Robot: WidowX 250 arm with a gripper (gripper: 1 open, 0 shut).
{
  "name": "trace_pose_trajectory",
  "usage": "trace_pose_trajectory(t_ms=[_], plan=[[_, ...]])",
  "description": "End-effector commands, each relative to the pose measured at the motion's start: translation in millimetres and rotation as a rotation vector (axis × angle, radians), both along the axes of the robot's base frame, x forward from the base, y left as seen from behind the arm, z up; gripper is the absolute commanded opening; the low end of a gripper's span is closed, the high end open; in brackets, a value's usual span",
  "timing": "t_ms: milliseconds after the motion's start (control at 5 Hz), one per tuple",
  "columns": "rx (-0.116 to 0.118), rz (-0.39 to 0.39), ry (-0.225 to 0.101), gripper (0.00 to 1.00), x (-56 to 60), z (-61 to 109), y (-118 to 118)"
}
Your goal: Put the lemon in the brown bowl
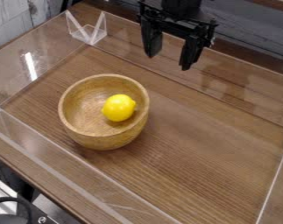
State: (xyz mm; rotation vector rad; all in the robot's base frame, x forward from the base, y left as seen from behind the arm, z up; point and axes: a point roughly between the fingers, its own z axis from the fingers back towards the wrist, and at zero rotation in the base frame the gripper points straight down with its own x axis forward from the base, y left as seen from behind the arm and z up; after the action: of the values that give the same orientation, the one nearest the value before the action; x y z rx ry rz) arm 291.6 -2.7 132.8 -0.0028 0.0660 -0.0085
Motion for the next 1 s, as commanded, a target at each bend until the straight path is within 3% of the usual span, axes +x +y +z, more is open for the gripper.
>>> trace_pose_trajectory(t_ms=[0,200,800], plan=[[0.0,-0.006,-0.007,1.0,3.2,-1.5,1],[-0.001,-0.012,-0.019,1.0,6.2,-1.7,2],[-0.025,-0.038,-0.1,1.0,15.6,17.7,6]])
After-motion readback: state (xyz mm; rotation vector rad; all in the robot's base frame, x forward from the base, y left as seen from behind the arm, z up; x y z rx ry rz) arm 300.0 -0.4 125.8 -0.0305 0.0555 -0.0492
